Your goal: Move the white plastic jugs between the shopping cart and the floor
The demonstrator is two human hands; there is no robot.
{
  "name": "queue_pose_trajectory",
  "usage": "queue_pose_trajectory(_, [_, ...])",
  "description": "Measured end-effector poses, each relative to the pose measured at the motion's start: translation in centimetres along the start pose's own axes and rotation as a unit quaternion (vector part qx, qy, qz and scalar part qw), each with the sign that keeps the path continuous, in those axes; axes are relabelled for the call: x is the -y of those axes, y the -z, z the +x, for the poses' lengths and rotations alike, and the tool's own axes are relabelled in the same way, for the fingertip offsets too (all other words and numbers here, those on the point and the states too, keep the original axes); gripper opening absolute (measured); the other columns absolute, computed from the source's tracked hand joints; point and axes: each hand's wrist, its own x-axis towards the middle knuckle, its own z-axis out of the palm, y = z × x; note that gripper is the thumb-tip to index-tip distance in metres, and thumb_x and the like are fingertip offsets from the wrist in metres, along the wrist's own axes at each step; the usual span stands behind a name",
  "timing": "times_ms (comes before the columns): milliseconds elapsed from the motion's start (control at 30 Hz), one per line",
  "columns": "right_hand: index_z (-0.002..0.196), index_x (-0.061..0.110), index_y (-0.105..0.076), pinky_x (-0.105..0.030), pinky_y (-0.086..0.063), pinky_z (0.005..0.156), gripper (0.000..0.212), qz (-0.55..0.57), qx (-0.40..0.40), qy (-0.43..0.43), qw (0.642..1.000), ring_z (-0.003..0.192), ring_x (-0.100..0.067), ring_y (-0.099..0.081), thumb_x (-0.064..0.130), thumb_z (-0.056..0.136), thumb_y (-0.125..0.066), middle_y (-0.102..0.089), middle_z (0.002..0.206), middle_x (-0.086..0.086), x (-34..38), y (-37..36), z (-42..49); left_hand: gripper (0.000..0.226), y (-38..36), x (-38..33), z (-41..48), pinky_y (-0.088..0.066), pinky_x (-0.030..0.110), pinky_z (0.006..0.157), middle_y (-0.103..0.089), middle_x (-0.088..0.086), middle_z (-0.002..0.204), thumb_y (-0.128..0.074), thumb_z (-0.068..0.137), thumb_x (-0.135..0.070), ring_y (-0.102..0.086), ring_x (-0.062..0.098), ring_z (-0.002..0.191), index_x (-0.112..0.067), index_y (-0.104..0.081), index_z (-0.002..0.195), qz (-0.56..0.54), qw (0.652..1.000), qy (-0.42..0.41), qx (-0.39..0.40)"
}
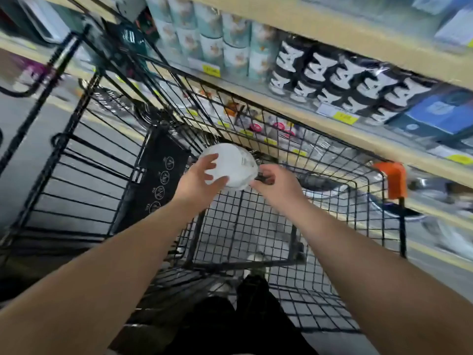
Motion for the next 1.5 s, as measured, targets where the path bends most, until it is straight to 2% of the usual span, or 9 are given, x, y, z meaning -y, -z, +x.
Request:
queue_pose_trajectory(267, [0.125,0.019,-0.060,-0.009,-0.042,0.079,0.040,0.085,-0.165,-0.012,0.983,0.094,-0.004,-0.056,0.032,0.088,-0.068,-0.063,0.112,0.006,0.3,6.7,-13.8,0.048,0.7,-7.3,-7.0,-0.052,0.035,0.092,-0.059,-0.011,0.121,-0.068,0.087,-0.036,-0.061,0.010,0.103,-0.032,-0.052,0.132,0.037,0.977,-0.169,0.129])
queue_pose_trajectory(400, [0.125,0.020,-0.060,-0.029,-0.053,0.082,0.040,0.135,-0.247,-0.061,0.958,0.089,-0.009,-0.062,0.035,0.088,-0.067,-0.066,0.110,0.003,-2.6,9.0,-20.2,0.049,-2.2,-11.9,-10.1,-0.049,0.030,0.093,-0.058,-0.007,0.127,-0.066,0.089,-0.033,-0.058,0.014,0.110,-0.031,-0.050,0.135,0.044,0.944,-0.244,0.218])
queue_pose_trajectory(500, [0.121,0.019,-0.062,-0.031,-0.051,0.088,0.037,0.158,-0.313,-0.097,0.931,0.095,-0.012,-0.063,0.034,0.088,-0.068,-0.066,0.106,0.004,-5.6,11.1,-24.7,0.051,-5.8,-15.4,-12.5,-0.049,0.028,0.091,-0.057,-0.009,0.129,-0.068,0.087,-0.033,-0.055,0.010,0.112,-0.031,-0.049,0.134,0.050,0.917,-0.281,0.278])
queue_pose_trajectory(667, [0.120,0.017,-0.061,-0.031,-0.050,0.073,0.037,0.199,-0.403,-0.153,0.880,0.086,-0.013,-0.062,0.032,0.087,-0.069,-0.065,0.106,0.002,-12.4,14.6,-31.8,0.049,-14.4,-21.0,-17.5,-0.050,0.027,0.085,-0.059,-0.011,0.122,-0.071,0.086,-0.030,-0.060,0.007,0.100,-0.029,-0.052,0.131,0.066,0.868,-0.344,0.352])
queue_pose_trajectory(833, [0.120,0.016,-0.062,-0.027,-0.050,0.079,0.036,0.219,-0.479,-0.215,0.822,0.085,-0.011,-0.060,0.029,0.087,-0.069,-0.064,0.104,0.001,-20.7,18.8,-39.0,0.043,-25.4,-26.7,-23.7,-0.050,0.033,0.091,-0.059,-0.003,0.118,-0.072,0.085,-0.023,-0.061,0.019,0.100,-0.027,-0.053,0.124,0.069,0.818,-0.380,0.427])
queue_pose_trajectory(1000, [0.121,0.019,-0.062,-0.023,-0.050,0.077,0.039,0.219,-0.518,-0.258,0.785,0.088,-0.009,-0.061,0.034,0.086,-0.068,-0.064,0.107,0.003,-29.5,24.3,-45.6,0.046,-36.1,-32.6,-30.2,-0.046,0.021,0.084,-0.059,-0.002,0.119,-0.072,0.084,-0.022,-0.060,0.018,0.099,-0.023,-0.055,0.126,0.070,0.782,-0.402,0.472])
queue_pose_trajectory(1100, [0.121,0.021,-0.062,-0.025,-0.050,0.081,0.038,0.219,-0.531,-0.274,0.771,0.092,-0.009,-0.061,0.035,0.087,-0.068,-0.064,0.108,0.004,-34.0,28.0,-48.6,0.046,-41.6,-35.8,-32.8,-0.049,0.029,0.092,-0.060,-0.004,0.119,-0.073,0.084,-0.026,-0.061,0.016,0.100,-0.026,-0.055,0.126,0.081,0.769,-0.412,0.482])
queue_pose_trajectory(1300, [0.122,0.022,-0.061,-0.008,-0.041,0.062,0.037,0.250,-0.556,-0.300,0.734,0.091,-0.009,-0.061,0.034,0.088,-0.066,-0.064,0.109,0.003,-42.2,34.7,-51.6,0.048,-52.3,-41.5,-36.0,-0.050,0.032,0.093,-0.060,-0.006,0.120,-0.072,0.084,-0.028,-0.061,0.015,0.100,-0.025,-0.055,0.128,0.113,0.738,-0.430,0.508])
queue_pose_trajectory(1500, [0.124,0.019,-0.059,-0.030,-0.054,0.073,0.037,0.292,-0.586,-0.327,0.682,0.082,-0.010,-0.063,0.029,0.090,-0.066,-0.064,0.104,0.003,-51.3,43.3,-51.5,0.050,-65.3,-49.6,-37.2,-0.048,0.027,0.089,-0.058,-0.003,0.121,-0.071,0.085,-0.024,-0.059,0.017,0.099,-0.020,-0.052,0.132,0.118,0.698,-0.441,0.551])
